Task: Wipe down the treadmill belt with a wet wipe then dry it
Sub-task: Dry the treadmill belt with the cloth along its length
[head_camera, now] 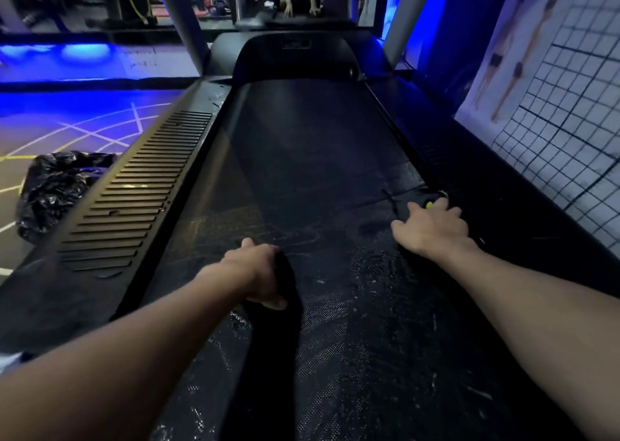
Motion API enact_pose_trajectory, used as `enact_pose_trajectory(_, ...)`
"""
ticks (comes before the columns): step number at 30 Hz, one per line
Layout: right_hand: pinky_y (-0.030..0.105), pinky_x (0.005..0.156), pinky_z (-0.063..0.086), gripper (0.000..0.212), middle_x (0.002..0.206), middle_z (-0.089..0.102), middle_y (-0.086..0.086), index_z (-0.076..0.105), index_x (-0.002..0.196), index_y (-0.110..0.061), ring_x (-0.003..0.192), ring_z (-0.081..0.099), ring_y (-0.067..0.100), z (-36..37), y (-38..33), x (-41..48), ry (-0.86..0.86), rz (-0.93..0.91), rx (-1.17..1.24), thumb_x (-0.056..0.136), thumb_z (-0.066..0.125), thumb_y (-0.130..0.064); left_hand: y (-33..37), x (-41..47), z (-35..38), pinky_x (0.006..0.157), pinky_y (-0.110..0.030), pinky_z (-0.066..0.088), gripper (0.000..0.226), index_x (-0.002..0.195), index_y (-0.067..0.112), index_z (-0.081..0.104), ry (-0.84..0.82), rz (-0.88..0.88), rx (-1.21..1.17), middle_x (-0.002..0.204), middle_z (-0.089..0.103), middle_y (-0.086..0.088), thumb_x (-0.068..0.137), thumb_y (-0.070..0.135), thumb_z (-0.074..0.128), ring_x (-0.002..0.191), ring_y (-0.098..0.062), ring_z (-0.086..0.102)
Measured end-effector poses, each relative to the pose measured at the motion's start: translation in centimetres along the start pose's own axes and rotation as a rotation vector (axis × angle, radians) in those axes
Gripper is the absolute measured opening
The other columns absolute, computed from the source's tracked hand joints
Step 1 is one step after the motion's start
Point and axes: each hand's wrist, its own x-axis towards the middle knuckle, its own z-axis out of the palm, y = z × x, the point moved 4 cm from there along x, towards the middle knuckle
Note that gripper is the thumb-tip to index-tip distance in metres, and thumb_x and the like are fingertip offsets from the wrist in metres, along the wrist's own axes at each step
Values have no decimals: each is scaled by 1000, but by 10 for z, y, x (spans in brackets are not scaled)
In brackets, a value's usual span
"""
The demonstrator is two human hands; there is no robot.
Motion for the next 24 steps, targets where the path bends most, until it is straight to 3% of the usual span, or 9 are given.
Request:
enact_pose_trajectory(3, 44, 84, 36, 55, 143, 32, 24, 34, 140, -22, 121, 39, 43, 3, -43, -11, -4, -48, 69, 93, 42, -50, -13, -4, -5, 106, -31, 43, 77, 133, 14, 50, -15, 29, 113, 138, 48, -7, 66, 33, 84, 125, -22, 50)
enact_pose_trajectory(4, 45, 86, 37, 53, 141, 33, 24, 32, 137, -22, 121, 40, 43, 7, -60, -14, -8, -94, 103, 92, 46, -45, -19, -3, -2, 108, -33, 41, 78, 137, 17, 46, 10, 28, 145, 144, 40, -7, 70, 33, 82, 130, -24, 45)
enact_pose_trajectory(6, 45, 92, 40, 52, 139, 38, 21, 35, 137, -27, 121, 43, 43, 12, -83, -19, -27, -200, 169, 90, 53, -37, -34, -12, 4, 107, -48, 39, 86, 147, 39, 26, 43, -52, 122, 149, 24, -8, 77, 40, 76, 135, -33, 34)
enact_pose_trajectory(8, 42, 98, 43, 57, 142, 46, 17, 44, 143, -34, 124, 47, 40, 10, -89, -20, -47, -290, 198, 87, 56, -34, -47, -23, 7, 103, -51, 39, 84, 146, 50, 22, 88, -76, 81, 142, 27, -10, 78, 53, 71, 131, -37, 36)
enact_pose_trajectory(12, 35, 101, 40, 55, 144, 54, 13, 51, 143, -32, 128, 50, 35, 3, -107, -29, 1, -314, 179, 89, 57, -35, -71, -34, 8, 108, -40, 40, 94, 134, 13, 39, 117, 23, -17, 138, 40, -12, 65, 65, 76, 130, -31, 42)
enact_pose_trajectory(15, 36, 98, 41, 50, 140, 51, 19, 55, 138, -33, 120, 51, 40, 14, -183, -64, 10, -423, 207, 88, 54, -39, -81, -49, 21, 117, -32, 26, 102, 145, 9, 33, 13, 71, -15, 153, 24, -16, 67, 54, 81, 143, -32, 23)
enact_pose_trajectory(17, 38, 97, 41, 46, 140, 48, 20, 56, 135, -31, 119, 49, 41, 21, -247, -91, 1, -498, 214, 89, 54, -40, -81, -61, 25, 113, -35, 31, 80, 140, 15, 42, 134, 77, 32, 143, 31, -15, 76, 48, 75, 134, -34, 31)
enact_pose_trajectory(20, 42, 99, 41, 46, 143, 43, 18, 58, 134, -26, 124, 43, 41, 28, -330, -125, -28, -545, 276, 89, 55, -38, -84, -70, 41, 95, -38, 43, 36, 125, 20, 56, 287, 86, 55, 129, 49, -8, 91, 34, 58, 118, -30, 48)
enact_pose_trajectory(24, 47, 104, 38, 47, 145, 37, 17, 54, 137, -23, 128, 38, 41, 32, -361, -142, -76, -589, 340, 91, 55, -34, -90, -75, 38, 89, -34, 45, 34, 127, 20, 56, 404, 80, -16, 128, 60, -3, 95, 29, 52, 115, -25, 59)
